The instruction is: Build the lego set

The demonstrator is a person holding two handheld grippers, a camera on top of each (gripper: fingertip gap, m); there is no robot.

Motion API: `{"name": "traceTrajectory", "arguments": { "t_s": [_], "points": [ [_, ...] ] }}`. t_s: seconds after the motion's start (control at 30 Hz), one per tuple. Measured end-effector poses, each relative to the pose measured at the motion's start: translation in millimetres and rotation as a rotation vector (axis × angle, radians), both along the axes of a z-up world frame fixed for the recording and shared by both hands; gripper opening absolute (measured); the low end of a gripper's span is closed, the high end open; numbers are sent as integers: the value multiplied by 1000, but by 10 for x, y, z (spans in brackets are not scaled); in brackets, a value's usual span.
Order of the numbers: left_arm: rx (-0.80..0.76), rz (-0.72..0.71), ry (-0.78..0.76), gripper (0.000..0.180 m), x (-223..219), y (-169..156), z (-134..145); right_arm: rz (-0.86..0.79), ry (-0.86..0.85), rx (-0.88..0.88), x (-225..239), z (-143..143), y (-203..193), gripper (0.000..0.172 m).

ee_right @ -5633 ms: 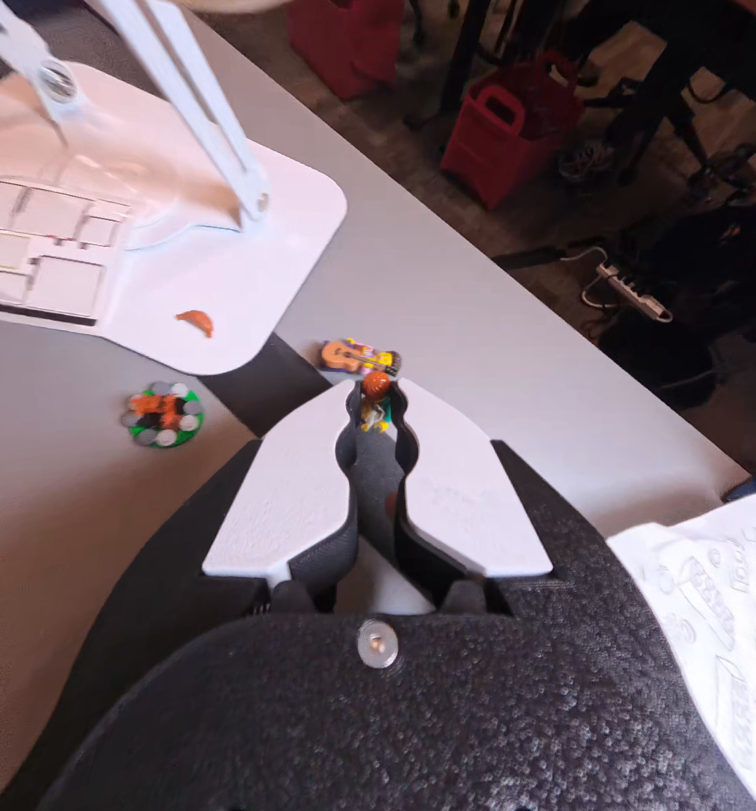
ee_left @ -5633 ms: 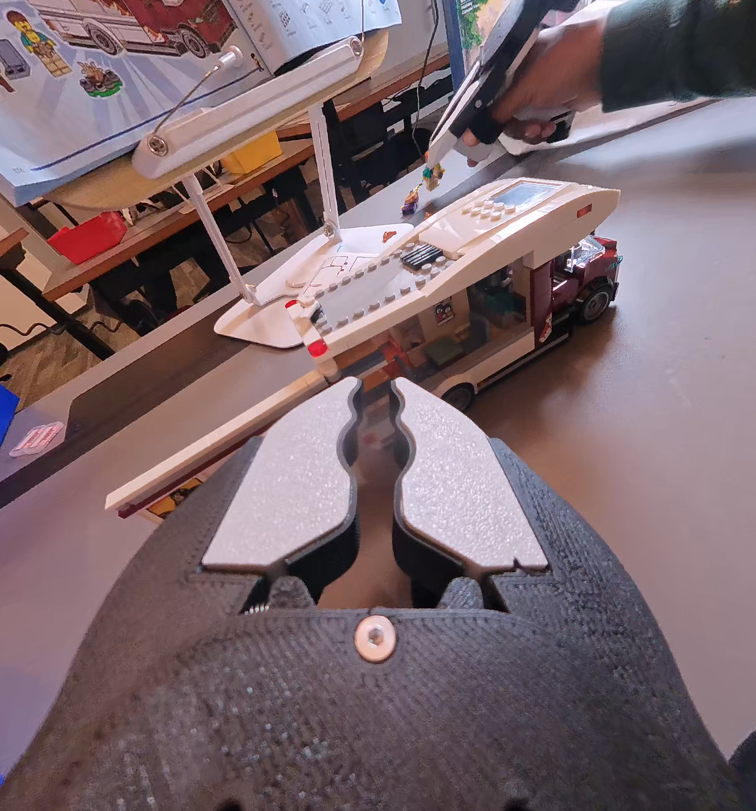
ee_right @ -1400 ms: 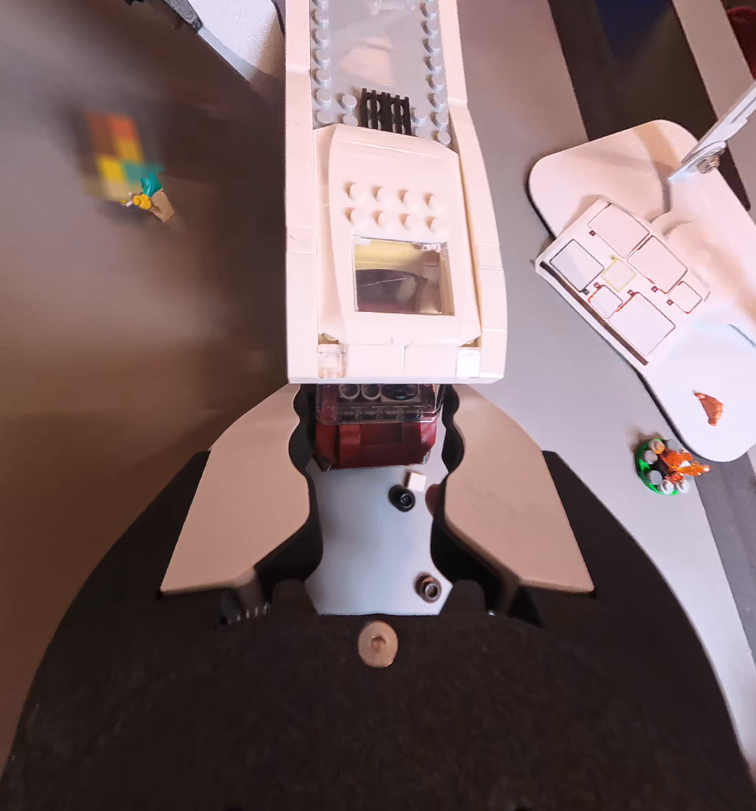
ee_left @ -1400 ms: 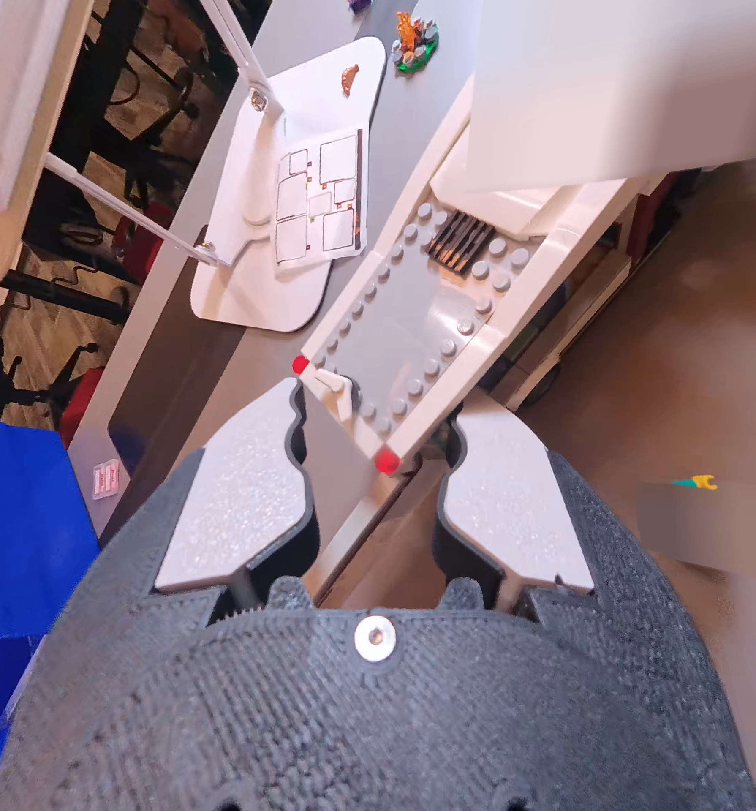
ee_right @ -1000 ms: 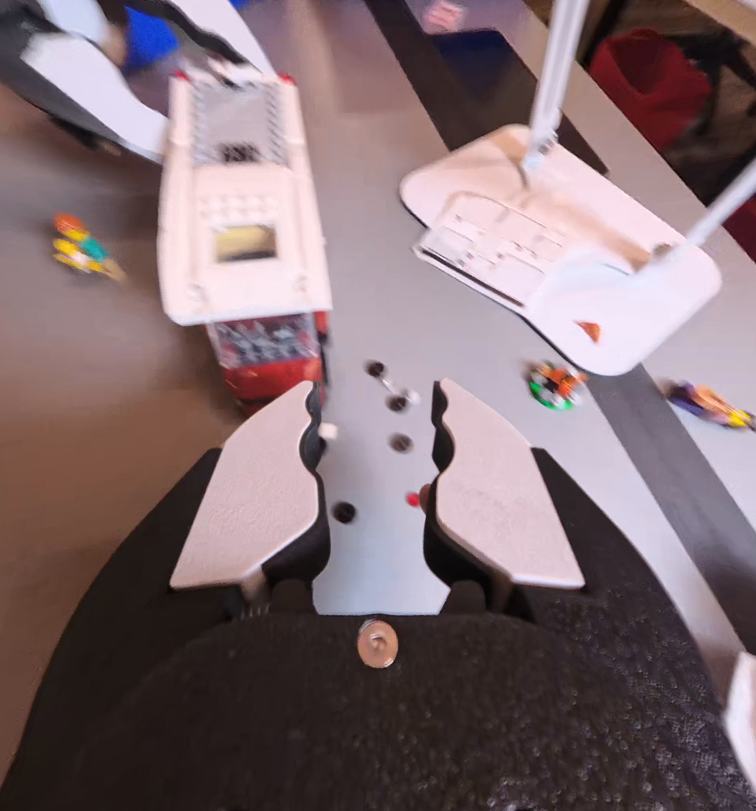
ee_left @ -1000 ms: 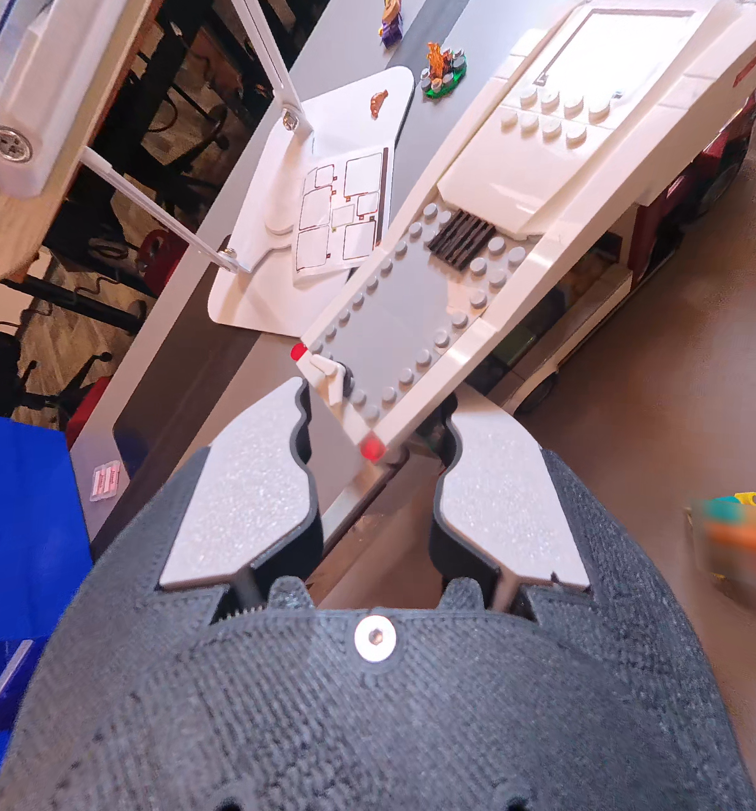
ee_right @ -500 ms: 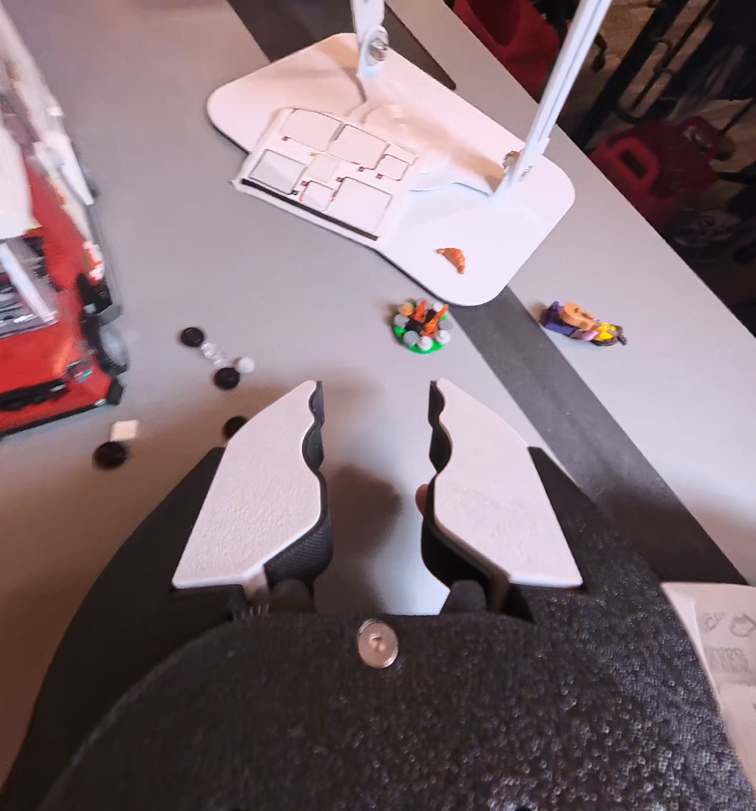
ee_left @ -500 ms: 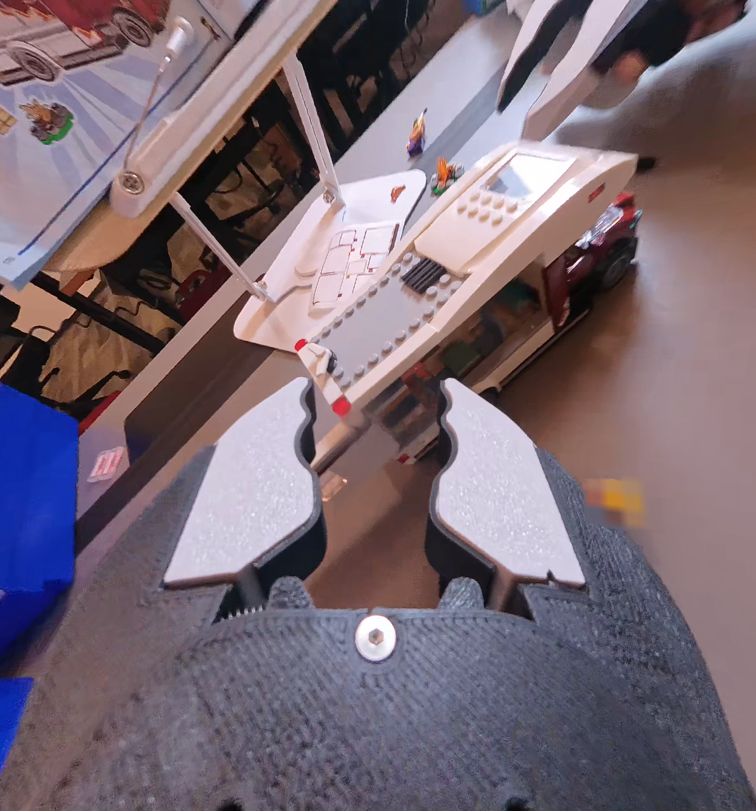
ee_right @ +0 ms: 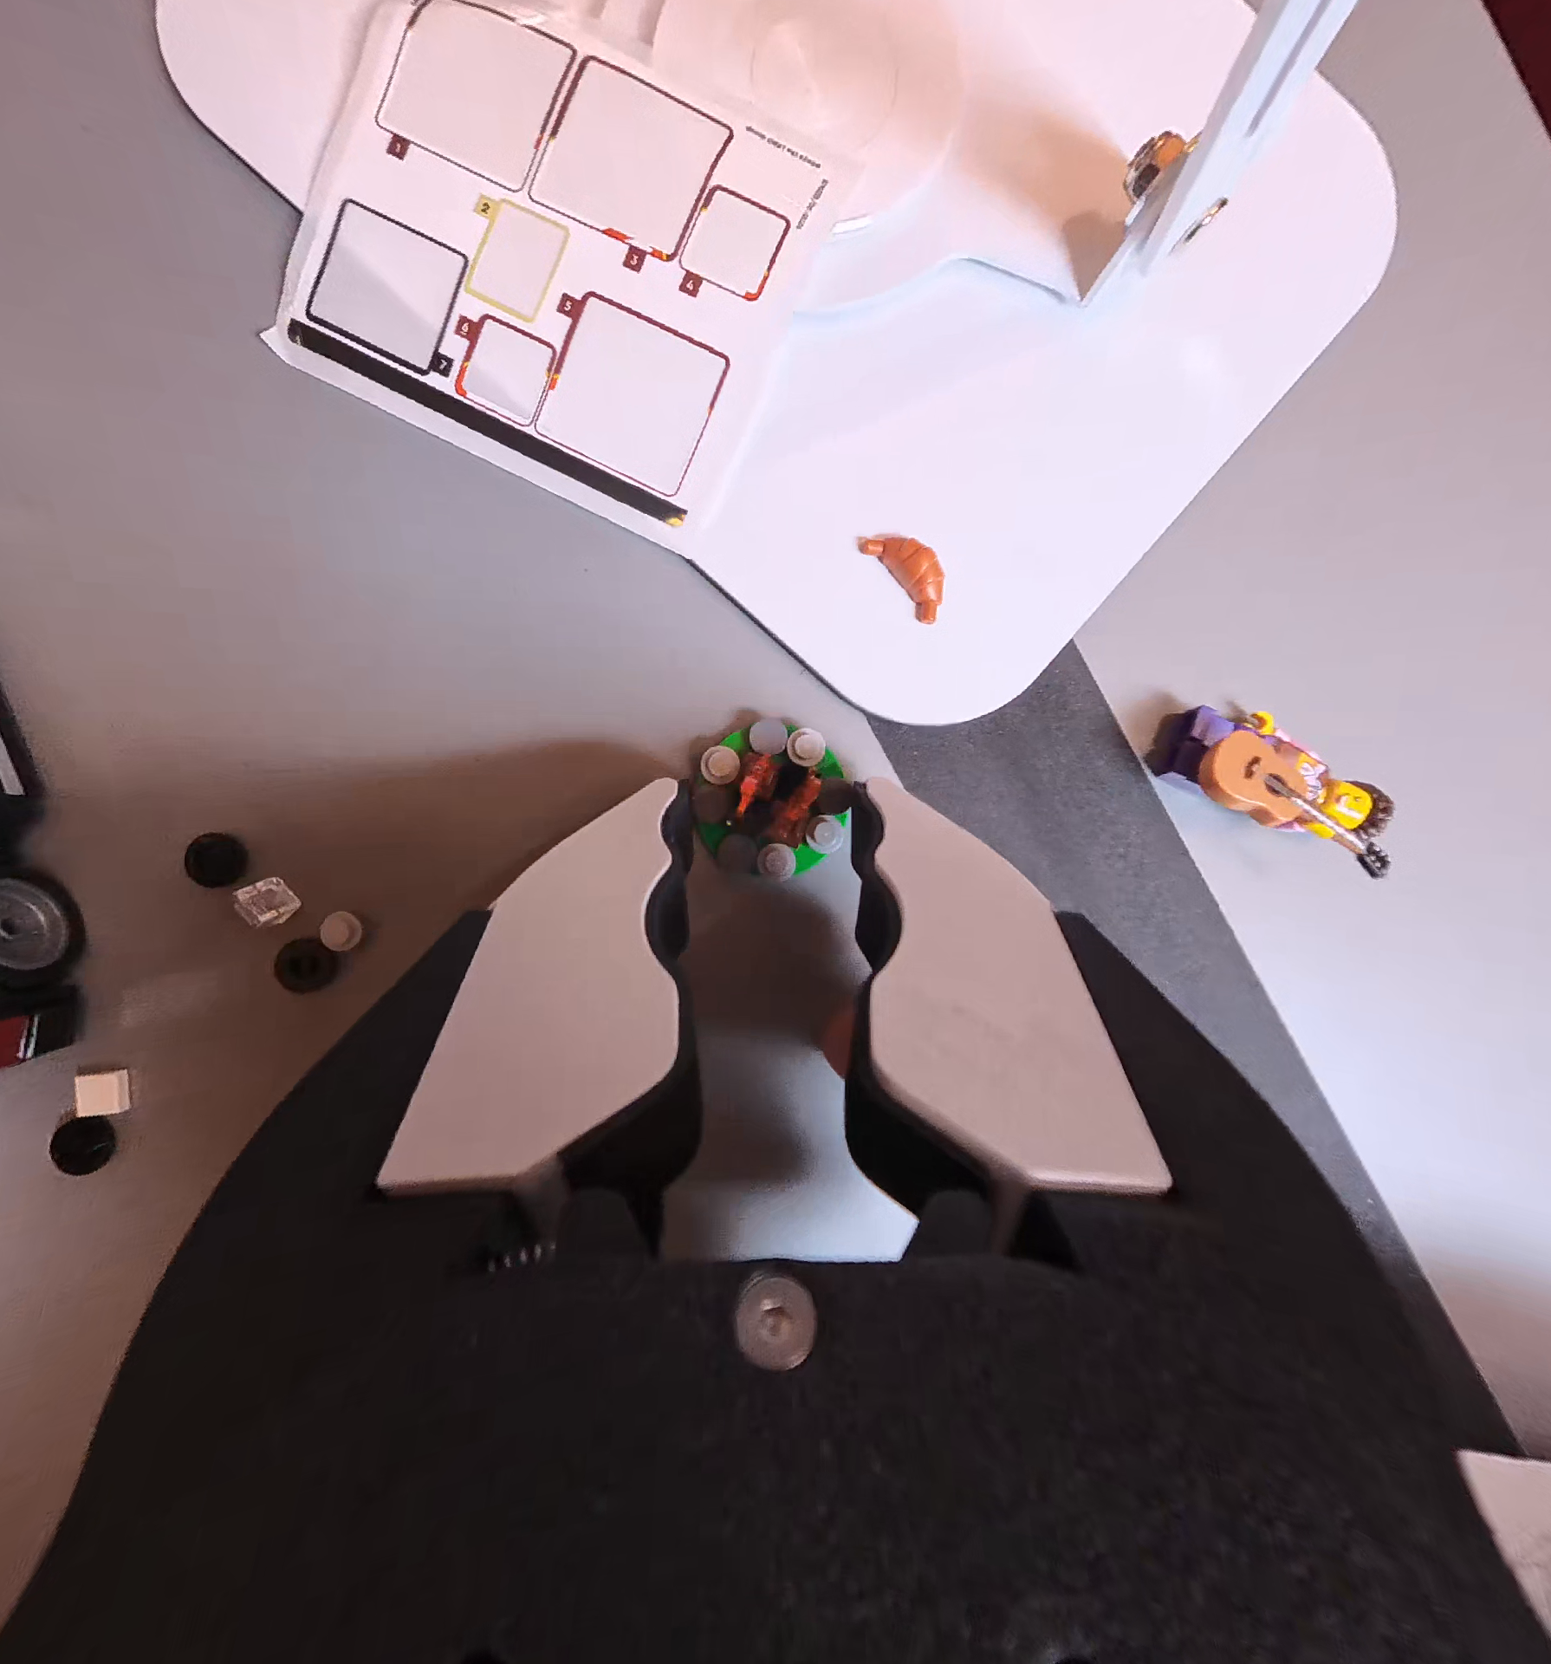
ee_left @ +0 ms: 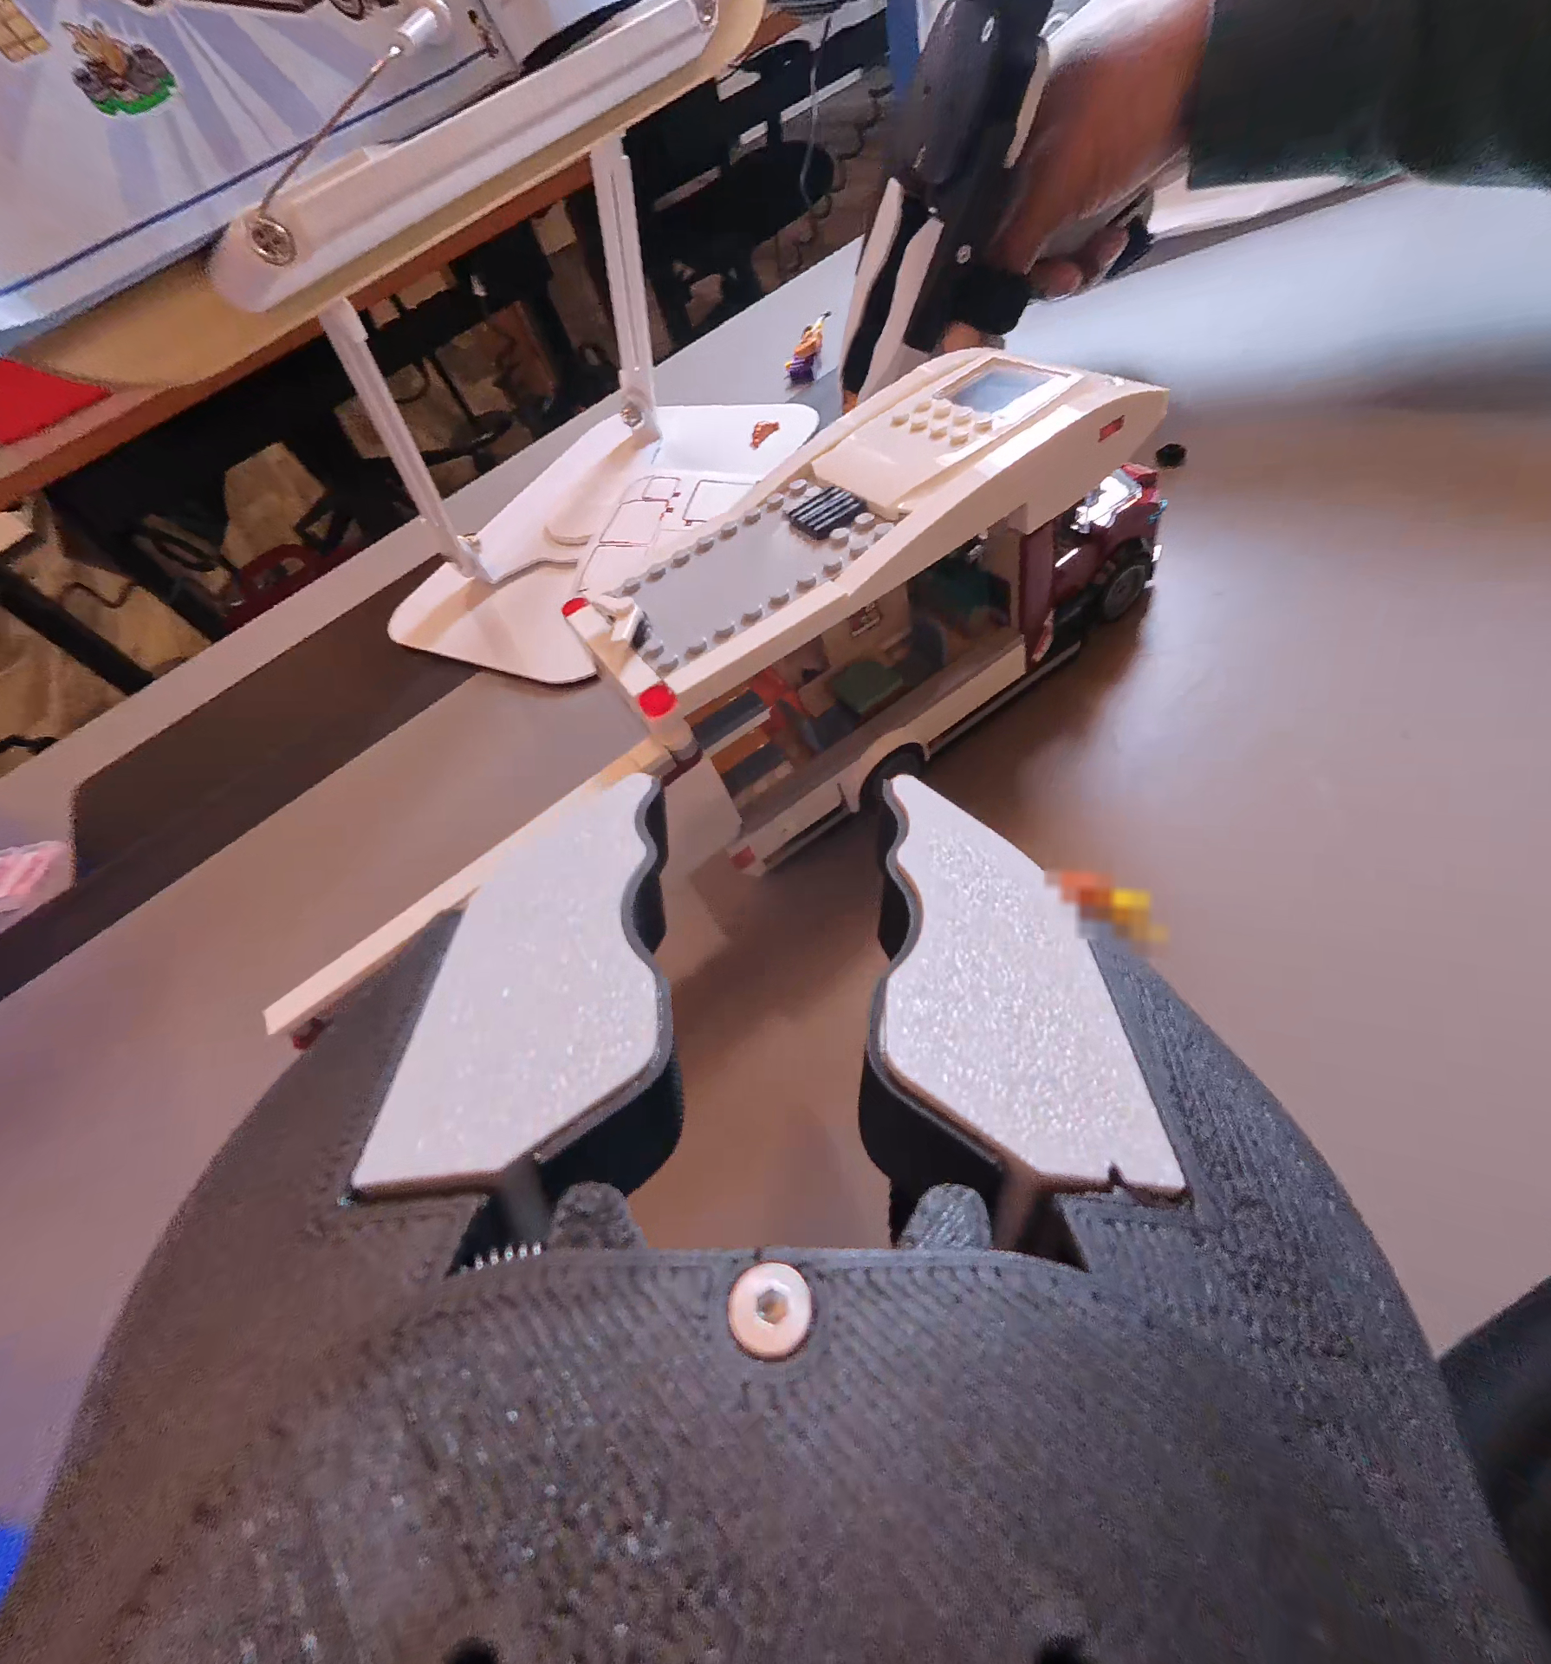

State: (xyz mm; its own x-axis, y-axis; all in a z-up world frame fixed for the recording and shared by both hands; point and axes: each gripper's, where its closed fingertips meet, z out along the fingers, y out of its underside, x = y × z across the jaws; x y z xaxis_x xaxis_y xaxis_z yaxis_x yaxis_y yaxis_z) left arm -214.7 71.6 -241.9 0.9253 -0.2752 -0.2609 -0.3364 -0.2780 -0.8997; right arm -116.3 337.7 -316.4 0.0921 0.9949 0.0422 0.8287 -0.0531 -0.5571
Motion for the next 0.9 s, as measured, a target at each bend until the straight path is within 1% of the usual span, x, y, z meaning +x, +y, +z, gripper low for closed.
{"name": "traceTrajectory", "arguments": {
  "t_s": [0.07, 0.13, 0.23, 0.33, 0.37, 0.43, 0.5, 0.63, 0.77, 0.9],
  "points": [
    [-13, -45, -52, 45, 29, -24, -16, 7, 6, -4, 58, 10, -35, 33],
    [-18, -83, -108, 45, 43, -49, -23, 10, 46, 0, 136, 106, -117, 33],
    [-30, -145, -173, 45, 82, -104, -35, 40, 134, 52, 295, 456, -373, 33],
    [-54, -226, -195, 45, 162, -174, -69, 108, 217, 102, 479, 874, -840, 33],
    [-65, -250, -199, 45, 184, -195, -88, 140, 232, 108, 536, 975, -1030, 33],
    [-99, -320, -213, 45, 265, -255, -140, 218, 231, 95, 633, 1064, -1450, 33],
    [-128, -362, -218, 47, 319, -295, -194, 291, 220, 71, 684, 1025, -1855, 33],
    [-202, -428, -200, 51, 442, -386, -311, 388, 168, 17, 682, 698, -2466, 33],
    [-264, -455, -123, 50, 528, -437, -477, 425, 102, 9, 635, 343, -2761, 33],
    [-309, -469, -43, 36, 574, -456, -589, 415, 72, -1, 608, 161, -2866, 33]
  ]
}}
